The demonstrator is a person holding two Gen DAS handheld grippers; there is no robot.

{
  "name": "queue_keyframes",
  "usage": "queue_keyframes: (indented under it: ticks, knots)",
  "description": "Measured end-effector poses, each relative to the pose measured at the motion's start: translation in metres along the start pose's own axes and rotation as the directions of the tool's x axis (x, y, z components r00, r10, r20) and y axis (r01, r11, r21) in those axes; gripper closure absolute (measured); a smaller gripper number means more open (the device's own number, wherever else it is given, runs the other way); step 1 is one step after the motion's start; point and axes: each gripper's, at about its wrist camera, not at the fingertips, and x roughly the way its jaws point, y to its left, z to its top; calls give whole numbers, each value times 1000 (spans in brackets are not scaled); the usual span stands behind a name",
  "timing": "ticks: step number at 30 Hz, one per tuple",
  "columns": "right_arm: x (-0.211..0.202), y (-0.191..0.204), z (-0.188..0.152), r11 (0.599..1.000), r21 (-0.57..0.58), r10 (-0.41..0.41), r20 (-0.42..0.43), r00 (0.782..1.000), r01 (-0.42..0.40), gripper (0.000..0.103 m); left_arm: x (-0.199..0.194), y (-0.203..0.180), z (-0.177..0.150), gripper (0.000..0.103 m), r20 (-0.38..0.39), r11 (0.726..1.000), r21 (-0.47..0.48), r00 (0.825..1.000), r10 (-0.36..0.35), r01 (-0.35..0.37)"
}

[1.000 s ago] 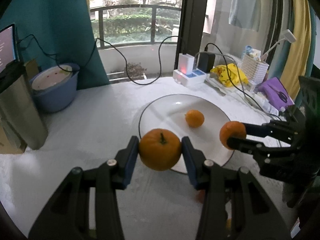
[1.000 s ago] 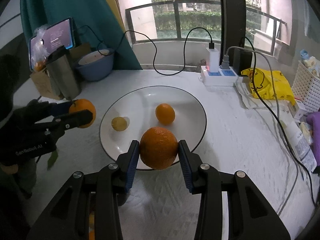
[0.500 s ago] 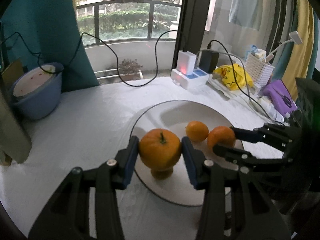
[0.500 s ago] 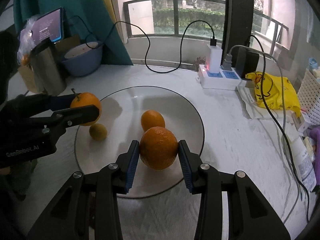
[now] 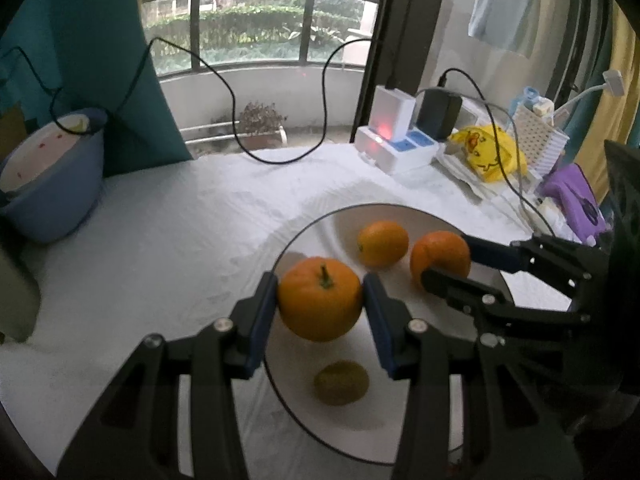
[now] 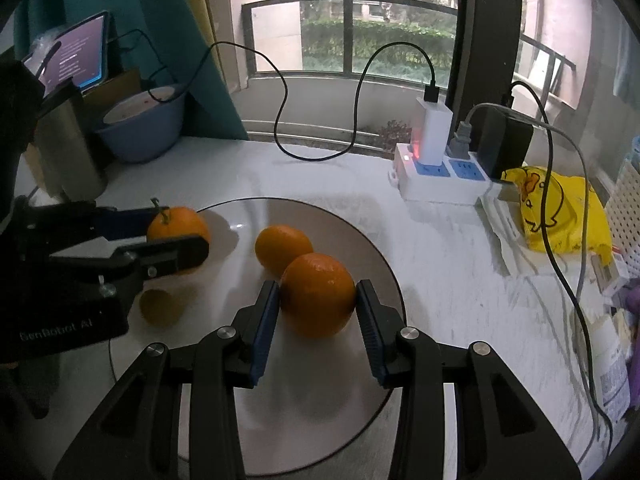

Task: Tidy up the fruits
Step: 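Carry the tangerine and orange over the white plate with both grippers, then lower both fruits onto the plate and open both grippers, then move both grippers back to the fruit and grasp an orange with right gripper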

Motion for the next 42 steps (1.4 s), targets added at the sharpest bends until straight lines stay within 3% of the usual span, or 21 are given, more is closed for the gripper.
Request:
queue_keyframes:
  ticks: [9,21,42]
  knots:
    - [-5,-5,2,999,29,-25,12,1000,25,57,-4,-2,2,56,9,1000,-19,1000,-14,14]
    - [-45,-3,-3,998,48,-37,65,997,34,57,-50,-11,4,45,98,1000,-23,995,-10,12]
    - [-116,18,-53,997,73,-5,89,996,-2,57,-128,-38,-55,45,158,999,-36,987,-15,20]
